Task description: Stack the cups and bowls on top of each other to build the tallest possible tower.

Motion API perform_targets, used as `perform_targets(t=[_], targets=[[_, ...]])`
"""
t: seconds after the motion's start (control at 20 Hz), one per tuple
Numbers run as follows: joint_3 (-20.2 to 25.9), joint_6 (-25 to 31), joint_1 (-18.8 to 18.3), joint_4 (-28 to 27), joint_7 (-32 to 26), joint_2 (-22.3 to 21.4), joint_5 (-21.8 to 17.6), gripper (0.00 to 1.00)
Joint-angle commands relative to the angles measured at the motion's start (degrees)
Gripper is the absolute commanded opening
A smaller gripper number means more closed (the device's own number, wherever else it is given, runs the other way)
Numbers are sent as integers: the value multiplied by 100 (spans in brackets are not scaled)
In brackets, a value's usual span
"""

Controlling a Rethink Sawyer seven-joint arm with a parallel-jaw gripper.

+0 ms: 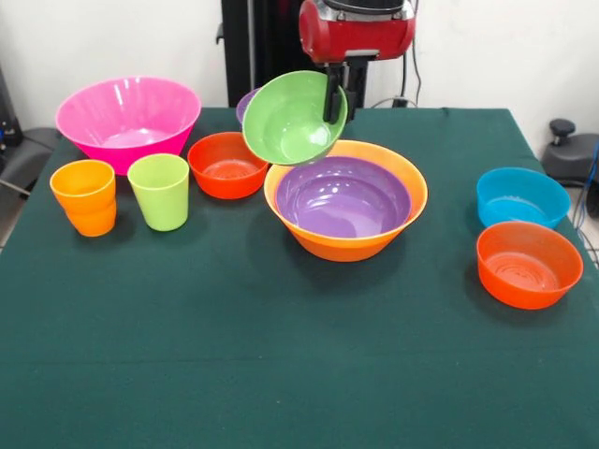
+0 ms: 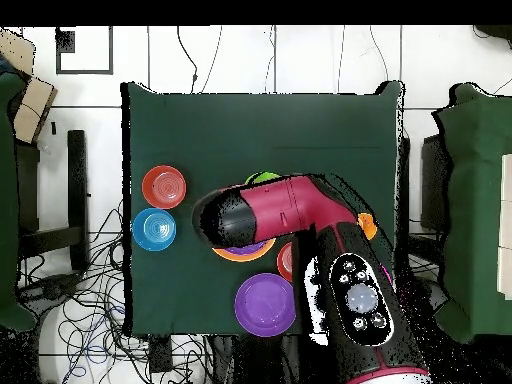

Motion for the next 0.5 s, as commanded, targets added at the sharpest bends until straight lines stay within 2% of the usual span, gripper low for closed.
perform_targets(t=[0.05,0.5], targets=[[-225,-41,27,-220,631,319,45,0],[-420,66,373,-397,926,386,44,0]])
